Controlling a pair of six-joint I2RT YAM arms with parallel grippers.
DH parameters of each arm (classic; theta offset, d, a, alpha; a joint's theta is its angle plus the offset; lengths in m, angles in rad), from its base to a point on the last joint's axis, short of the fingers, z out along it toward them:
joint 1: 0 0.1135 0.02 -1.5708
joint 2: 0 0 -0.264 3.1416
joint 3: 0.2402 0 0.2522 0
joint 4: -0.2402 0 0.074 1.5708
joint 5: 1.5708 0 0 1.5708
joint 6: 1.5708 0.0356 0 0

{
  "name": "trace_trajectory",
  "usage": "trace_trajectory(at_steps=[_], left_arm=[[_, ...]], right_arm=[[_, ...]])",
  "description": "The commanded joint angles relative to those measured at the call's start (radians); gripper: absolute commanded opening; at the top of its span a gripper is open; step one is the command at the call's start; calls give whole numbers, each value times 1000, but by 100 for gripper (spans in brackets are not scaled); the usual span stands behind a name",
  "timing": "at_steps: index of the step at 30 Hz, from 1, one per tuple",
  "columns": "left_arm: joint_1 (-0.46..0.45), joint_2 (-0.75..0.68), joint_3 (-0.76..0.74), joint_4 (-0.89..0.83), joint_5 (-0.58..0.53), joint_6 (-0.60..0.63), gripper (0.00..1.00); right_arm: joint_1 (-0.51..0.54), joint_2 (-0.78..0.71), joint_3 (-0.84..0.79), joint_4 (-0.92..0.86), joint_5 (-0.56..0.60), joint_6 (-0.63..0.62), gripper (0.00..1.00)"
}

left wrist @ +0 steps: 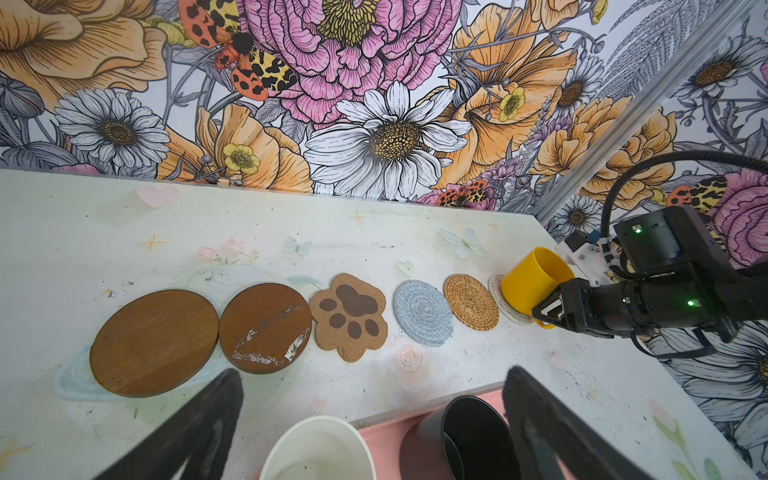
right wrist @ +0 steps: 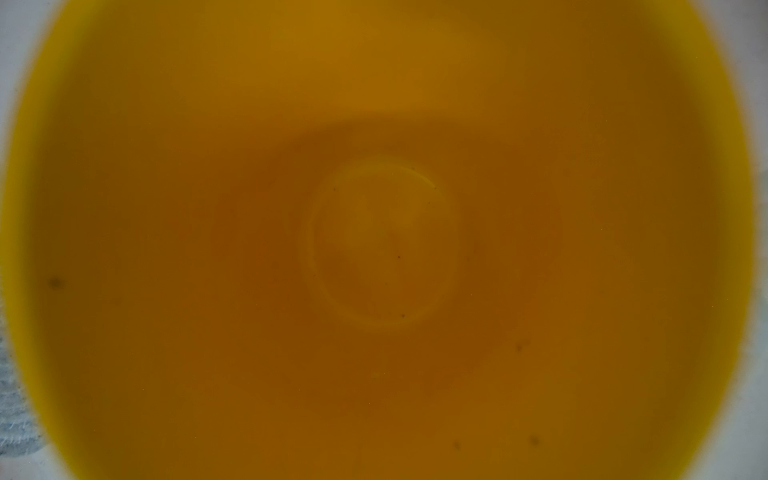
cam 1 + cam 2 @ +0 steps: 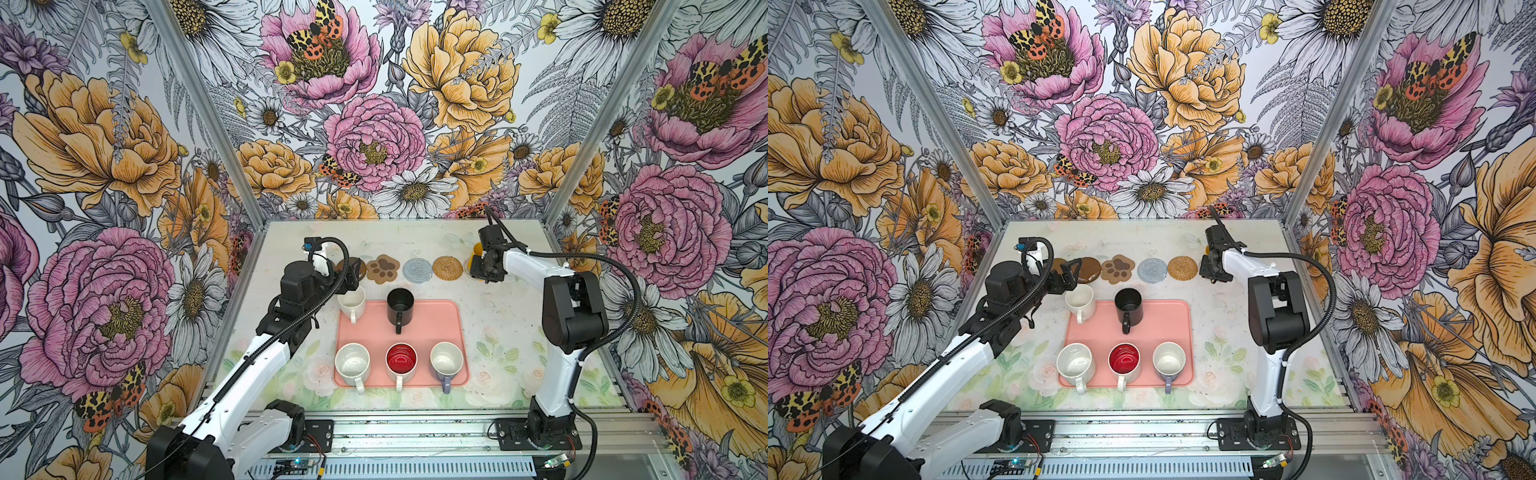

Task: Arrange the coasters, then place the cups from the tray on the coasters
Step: 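Lower the yellow mug onto the zigzag coaster and open the right gripper, then raise the right gripper while the left gripper moves over the white mug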

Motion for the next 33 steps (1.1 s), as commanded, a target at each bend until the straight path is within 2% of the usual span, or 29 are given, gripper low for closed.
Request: trace_trajectory(at_steps=[1,6,16,24,29,33], left_arm=[[12,-28,-12,-5,-21,12,99],[12,-32,-13,-7,-22,11,99],[11,-20,5,-57,-79,27,99],[12,23,36,-101,-112,20,99],[5,61,76,-179,-124,16,99],[-5,93,111,-282,-170,5,98]], right_arm=[[8,-57,-12,15,-6,10,44],[8,-120,-28,13,-8,5,51],[42,-355,-41,-10,35,-14,53],[251,-561,-61,19,230,66,53],[379,-645,-172,151,295,153,54],[438,-668,-229,228,331,203,53]])
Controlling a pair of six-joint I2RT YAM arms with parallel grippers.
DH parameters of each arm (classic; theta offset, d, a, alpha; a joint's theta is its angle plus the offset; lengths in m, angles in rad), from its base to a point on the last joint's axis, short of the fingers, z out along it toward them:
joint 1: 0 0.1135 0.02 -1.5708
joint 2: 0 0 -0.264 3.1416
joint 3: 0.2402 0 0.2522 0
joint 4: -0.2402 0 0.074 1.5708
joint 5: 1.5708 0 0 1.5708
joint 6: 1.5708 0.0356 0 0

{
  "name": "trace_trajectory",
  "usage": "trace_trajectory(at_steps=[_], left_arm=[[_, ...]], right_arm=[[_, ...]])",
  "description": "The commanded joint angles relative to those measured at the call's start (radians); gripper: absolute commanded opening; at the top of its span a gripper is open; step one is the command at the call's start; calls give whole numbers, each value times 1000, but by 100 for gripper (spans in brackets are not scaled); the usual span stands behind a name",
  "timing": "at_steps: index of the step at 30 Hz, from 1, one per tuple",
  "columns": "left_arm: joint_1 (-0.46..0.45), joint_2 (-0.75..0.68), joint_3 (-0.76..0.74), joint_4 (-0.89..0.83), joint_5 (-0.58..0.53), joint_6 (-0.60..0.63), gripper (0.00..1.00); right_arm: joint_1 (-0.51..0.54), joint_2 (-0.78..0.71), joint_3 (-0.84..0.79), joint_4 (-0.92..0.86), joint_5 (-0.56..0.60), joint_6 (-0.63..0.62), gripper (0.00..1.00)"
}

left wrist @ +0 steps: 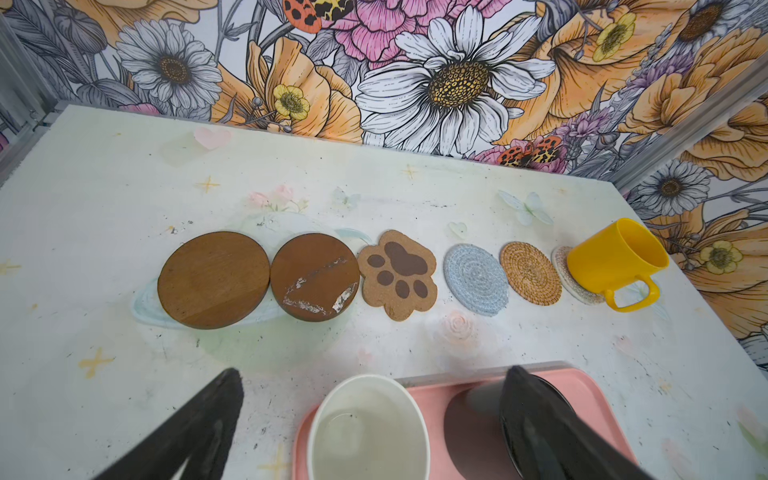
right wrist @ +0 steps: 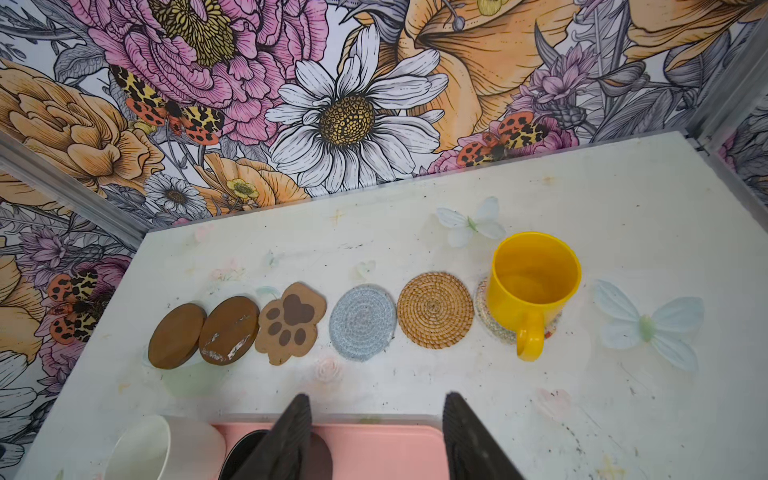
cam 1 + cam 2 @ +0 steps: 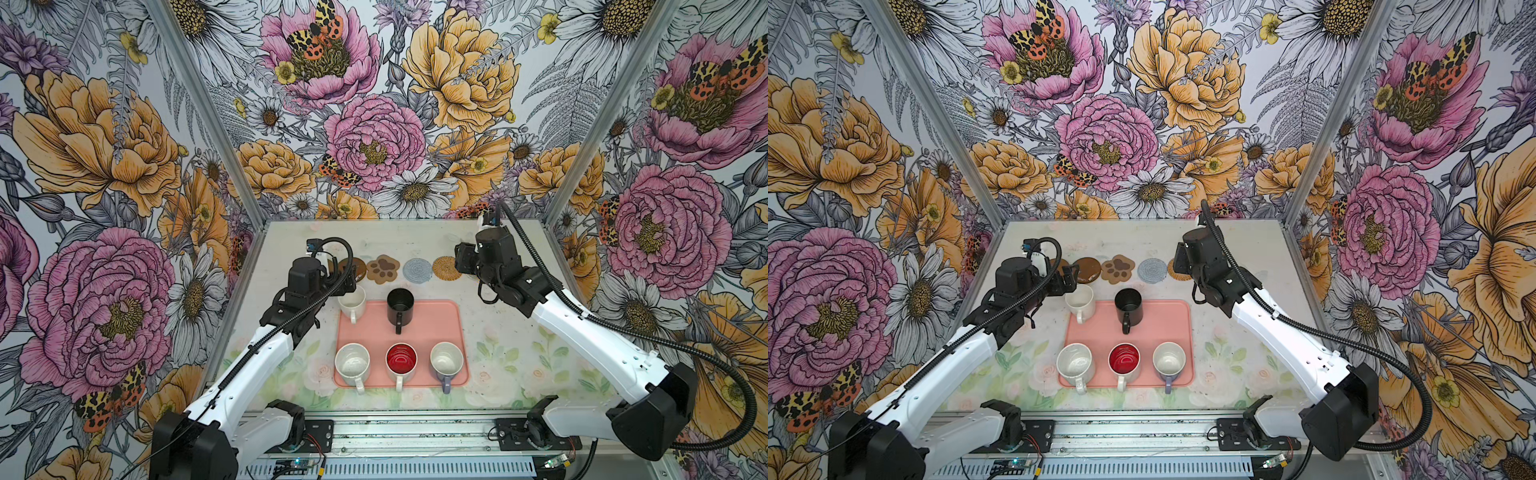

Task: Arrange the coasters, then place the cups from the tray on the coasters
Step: 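Raise the right gripper while the left gripper moves over the white mug, then lower the left gripper onto the white mug on the tray and close it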

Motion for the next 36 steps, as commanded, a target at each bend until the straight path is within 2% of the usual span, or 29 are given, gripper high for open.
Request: trace_trajectory(at_steps=[1,10,18,21,27,36], left_arm=[[-8,22,51,-121,-57,-2,98],[-142,26,43,-263,-120,-72,95],[-256,6,61,-437,-228,-158,90],[-286,-8,53,-460,-236,-193,89],[-304,11,37,-468,-223,-242,83],[-293,125,64,-459,-234,-248,75]], right_arm=[[29,-17,-38,104,74,74,53],[44,-47,-165,192,40,110,53],[39,-108,-261,238,70,110,53],[32,-122,-301,276,65,109,53],[-2,-121,-353,335,18,117,53],[-49,-85,-399,443,-94,145,50]])
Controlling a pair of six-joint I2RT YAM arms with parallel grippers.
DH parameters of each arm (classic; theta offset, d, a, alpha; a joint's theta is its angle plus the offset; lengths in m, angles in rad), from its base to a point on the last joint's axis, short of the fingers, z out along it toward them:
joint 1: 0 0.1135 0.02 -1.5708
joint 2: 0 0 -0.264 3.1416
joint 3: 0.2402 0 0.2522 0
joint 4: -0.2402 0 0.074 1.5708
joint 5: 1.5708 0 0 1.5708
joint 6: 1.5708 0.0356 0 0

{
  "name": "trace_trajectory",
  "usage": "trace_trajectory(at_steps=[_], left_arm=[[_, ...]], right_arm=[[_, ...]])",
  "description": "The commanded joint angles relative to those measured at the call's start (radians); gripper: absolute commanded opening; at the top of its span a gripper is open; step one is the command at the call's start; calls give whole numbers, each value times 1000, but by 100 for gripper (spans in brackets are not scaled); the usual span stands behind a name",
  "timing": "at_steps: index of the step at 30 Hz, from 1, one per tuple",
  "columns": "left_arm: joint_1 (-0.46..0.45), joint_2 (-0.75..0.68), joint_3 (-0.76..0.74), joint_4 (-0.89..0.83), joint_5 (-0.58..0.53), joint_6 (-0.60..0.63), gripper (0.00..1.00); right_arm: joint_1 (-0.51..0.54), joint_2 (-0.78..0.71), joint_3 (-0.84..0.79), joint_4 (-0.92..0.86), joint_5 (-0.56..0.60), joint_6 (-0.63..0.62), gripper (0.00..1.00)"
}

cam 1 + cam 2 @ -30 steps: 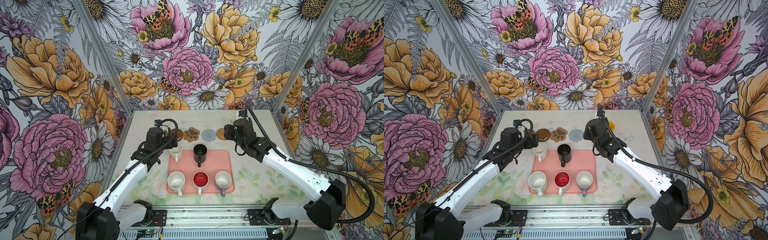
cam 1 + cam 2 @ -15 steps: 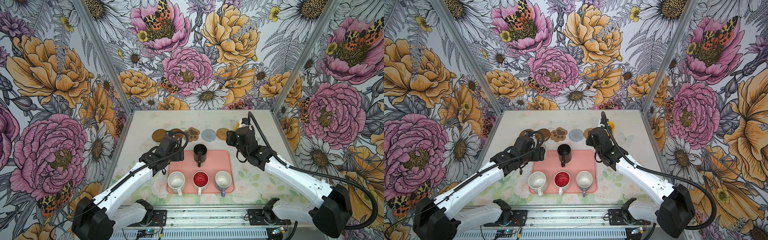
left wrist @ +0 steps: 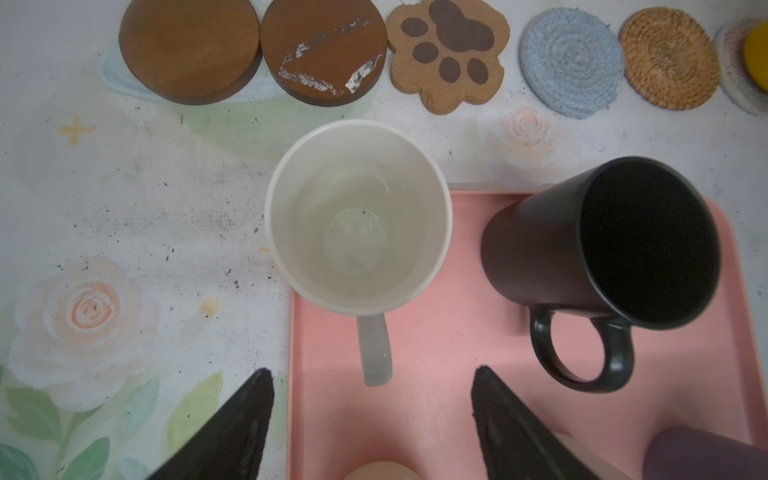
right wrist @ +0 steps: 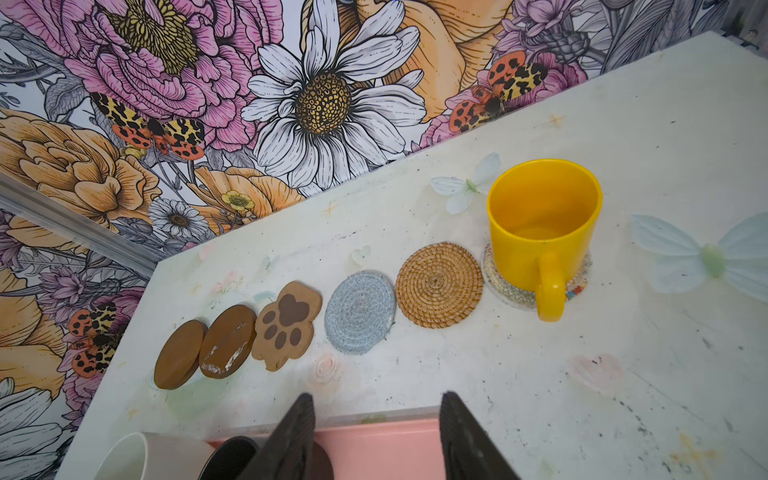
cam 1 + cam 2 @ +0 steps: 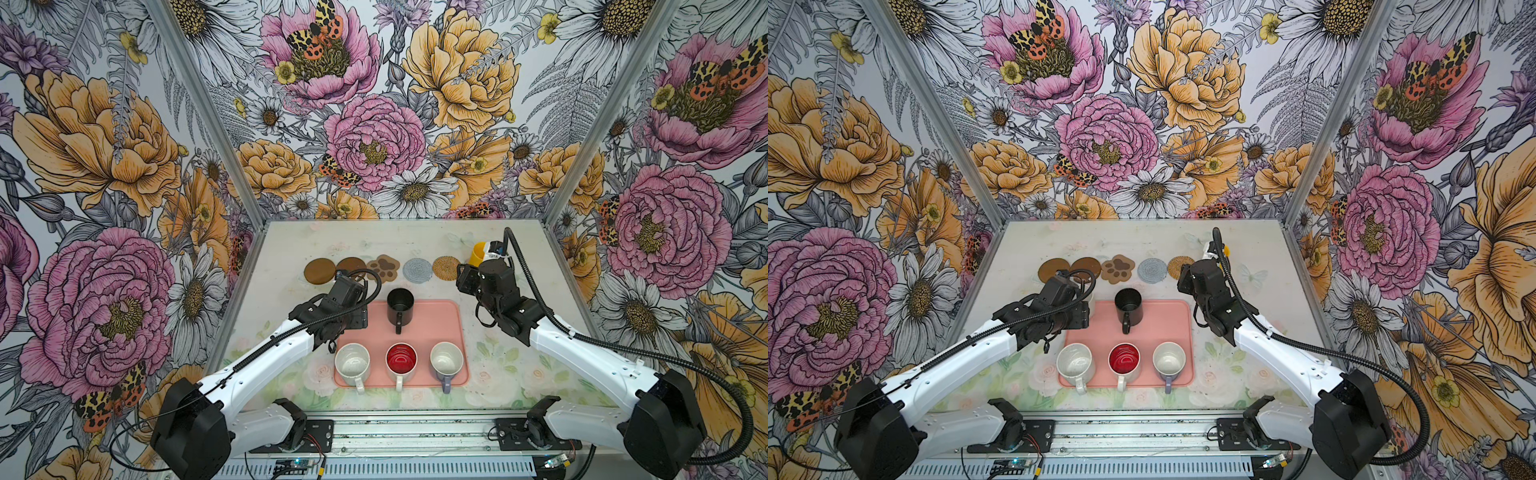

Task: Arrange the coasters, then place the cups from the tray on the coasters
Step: 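Lower the left gripper onto the white mug on the tray and close it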

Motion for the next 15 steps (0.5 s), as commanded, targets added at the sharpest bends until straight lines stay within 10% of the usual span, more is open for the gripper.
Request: trace_trajectory(at_steps=[1,15], left_arm=[[6,19,24,10,-14,-22,74],[76,79,-6,100,92,-11,62]], right_arm=[[-15,11,-23,100,-72,28,50],[-29,85,-7,163,-176,43,46]])
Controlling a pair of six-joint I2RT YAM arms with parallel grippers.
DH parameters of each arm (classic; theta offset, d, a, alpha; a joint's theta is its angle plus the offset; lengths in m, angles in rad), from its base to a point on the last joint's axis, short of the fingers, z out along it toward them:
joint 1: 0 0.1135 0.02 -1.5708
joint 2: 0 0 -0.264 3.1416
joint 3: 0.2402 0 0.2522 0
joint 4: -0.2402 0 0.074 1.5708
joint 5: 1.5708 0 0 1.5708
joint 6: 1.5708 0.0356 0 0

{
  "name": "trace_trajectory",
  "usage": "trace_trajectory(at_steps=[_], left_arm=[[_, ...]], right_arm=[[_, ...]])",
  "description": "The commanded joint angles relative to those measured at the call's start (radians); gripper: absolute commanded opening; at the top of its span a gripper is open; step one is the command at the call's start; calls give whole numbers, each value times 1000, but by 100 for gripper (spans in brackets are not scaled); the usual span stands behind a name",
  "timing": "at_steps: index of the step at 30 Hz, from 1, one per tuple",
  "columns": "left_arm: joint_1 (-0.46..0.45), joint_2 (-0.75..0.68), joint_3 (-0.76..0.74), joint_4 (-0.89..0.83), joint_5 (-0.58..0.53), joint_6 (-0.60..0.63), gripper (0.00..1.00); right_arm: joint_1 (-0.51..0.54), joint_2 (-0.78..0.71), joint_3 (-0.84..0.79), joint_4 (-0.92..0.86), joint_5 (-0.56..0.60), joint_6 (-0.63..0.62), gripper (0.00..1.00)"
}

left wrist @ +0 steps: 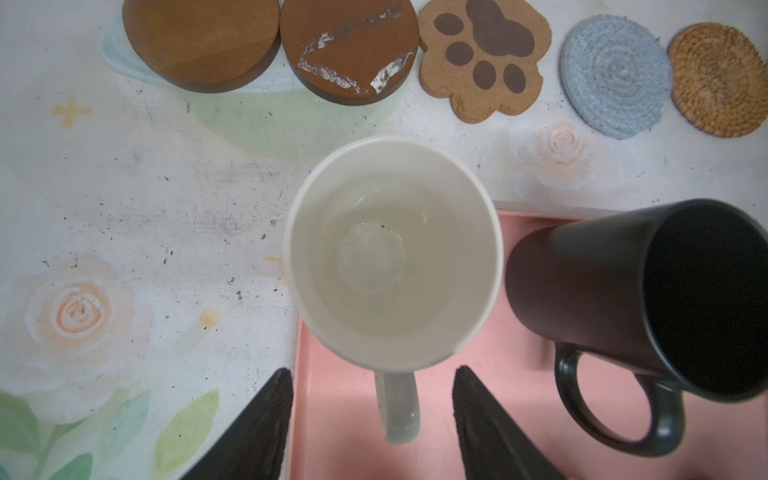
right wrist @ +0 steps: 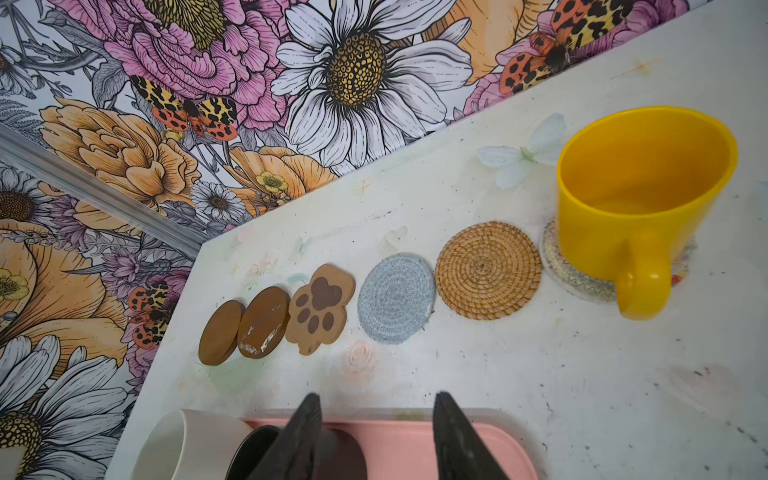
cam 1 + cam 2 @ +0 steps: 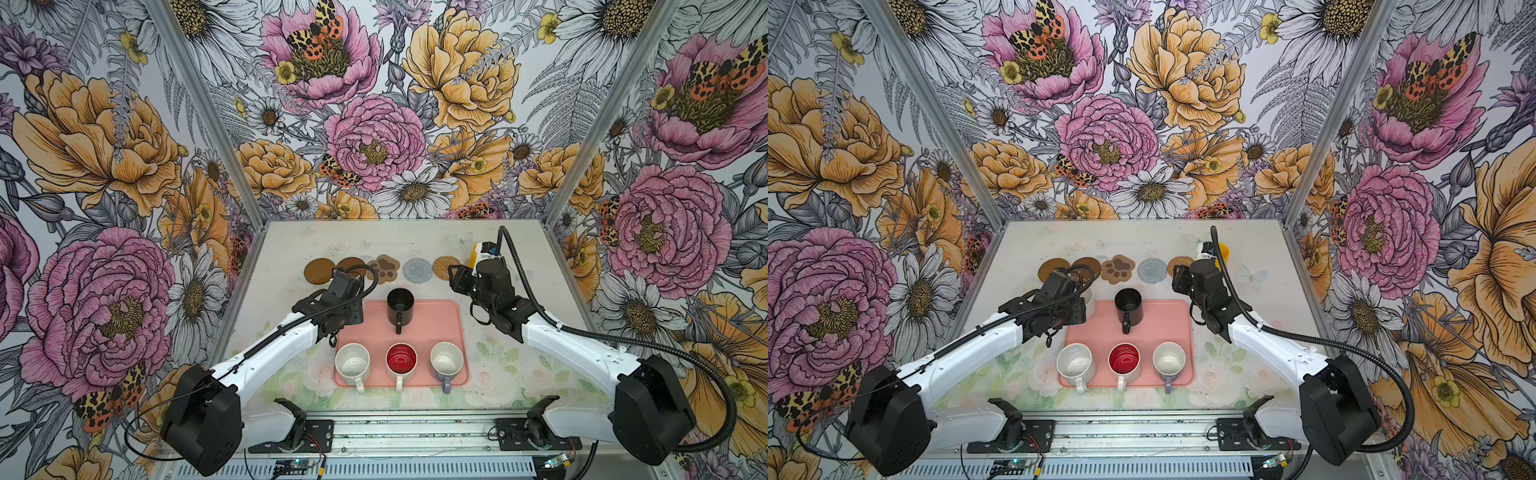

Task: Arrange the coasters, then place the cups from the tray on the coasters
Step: 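Lower the left gripper onto the white mug on the tray and close it, then lift the white mug off the tray with the left gripper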

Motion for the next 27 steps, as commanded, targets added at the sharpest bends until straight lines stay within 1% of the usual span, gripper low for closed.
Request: trace_trajectory(at_steps=[1,17,22,25,27], left_arm=[[8,21,-4,47,62,5,62],[21,127,8,55,79,14,55],[27,161,21,55,82,16,47],[27,175,25,56,81,15,45],[29,183,25,59,84,16,42]], right_arm=[[-10,8,22,37,-28,10,46],[-24,28,22,40,-43,13,44],[-26,36,22,50,-58,16,43],[-27,39,21,51,-61,16,43],[-28,42,21,50,-60,16,42]])
